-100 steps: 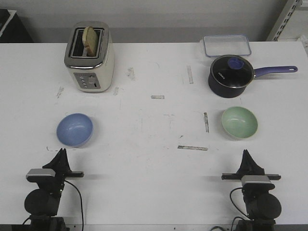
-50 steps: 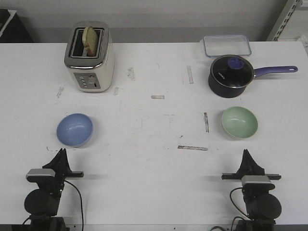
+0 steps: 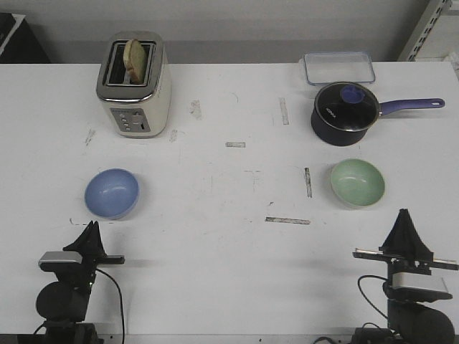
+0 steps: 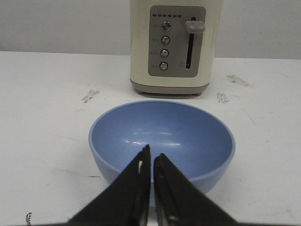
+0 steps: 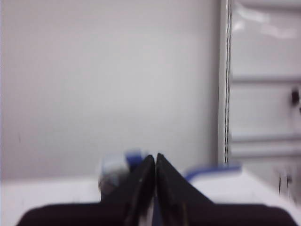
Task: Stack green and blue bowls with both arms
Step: 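Reach the right gripper forward and grasp the pale green bowl's rim, then carry the green bowl with the right gripper to the table center and set it down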
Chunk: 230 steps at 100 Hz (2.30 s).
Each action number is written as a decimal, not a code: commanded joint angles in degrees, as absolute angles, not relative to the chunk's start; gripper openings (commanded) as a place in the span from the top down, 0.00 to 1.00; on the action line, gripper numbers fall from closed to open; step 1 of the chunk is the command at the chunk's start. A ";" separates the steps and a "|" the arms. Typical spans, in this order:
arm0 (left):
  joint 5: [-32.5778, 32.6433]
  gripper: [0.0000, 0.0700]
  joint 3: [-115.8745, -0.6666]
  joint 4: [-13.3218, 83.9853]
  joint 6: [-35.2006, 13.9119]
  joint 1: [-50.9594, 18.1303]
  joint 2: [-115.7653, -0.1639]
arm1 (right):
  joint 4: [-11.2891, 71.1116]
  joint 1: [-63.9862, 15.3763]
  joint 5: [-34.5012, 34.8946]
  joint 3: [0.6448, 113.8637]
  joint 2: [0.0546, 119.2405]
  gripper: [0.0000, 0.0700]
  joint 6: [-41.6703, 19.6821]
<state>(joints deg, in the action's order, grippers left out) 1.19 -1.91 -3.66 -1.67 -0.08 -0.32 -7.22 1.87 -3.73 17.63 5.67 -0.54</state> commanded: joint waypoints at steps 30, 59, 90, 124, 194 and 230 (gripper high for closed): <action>1.13 1.00 -0.73 -4.36 -2.00 -0.05 -0.25 | 19.57 1.98 -3.81 52.14 38.85 0.92 -1.39; 1.13 1.00 -0.73 -4.36 -2.00 -0.05 -0.25 | 34.81 6.96 4.25 64.55 63.70 0.42 5.08; 1.13 1.00 -0.73 -4.38 -2.00 -0.05 -0.25 | 35.99 14.00 6.63 64.55 80.40 0.28 10.04; 1.13 1.00 -0.73 -4.38 -2.00 -0.05 -0.25 | 33.04 15.35 6.63 64.55 90.11 0.64 10.59; 1.13 1.00 -0.73 -4.38 -2.02 -0.05 -0.25 | 33.67 10.41 13.13 72.51 81.19 1.00 6.24; 1.13 1.00 -0.73 -4.38 -2.02 -0.05 -0.25 | 37.30 -16.53 19.51 75.20 79.18 1.00 0.69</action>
<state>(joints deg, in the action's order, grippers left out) 1.19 -1.91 -3.66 -1.65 -0.08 -0.32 36.91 -11.42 19.38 74.74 77.43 2.13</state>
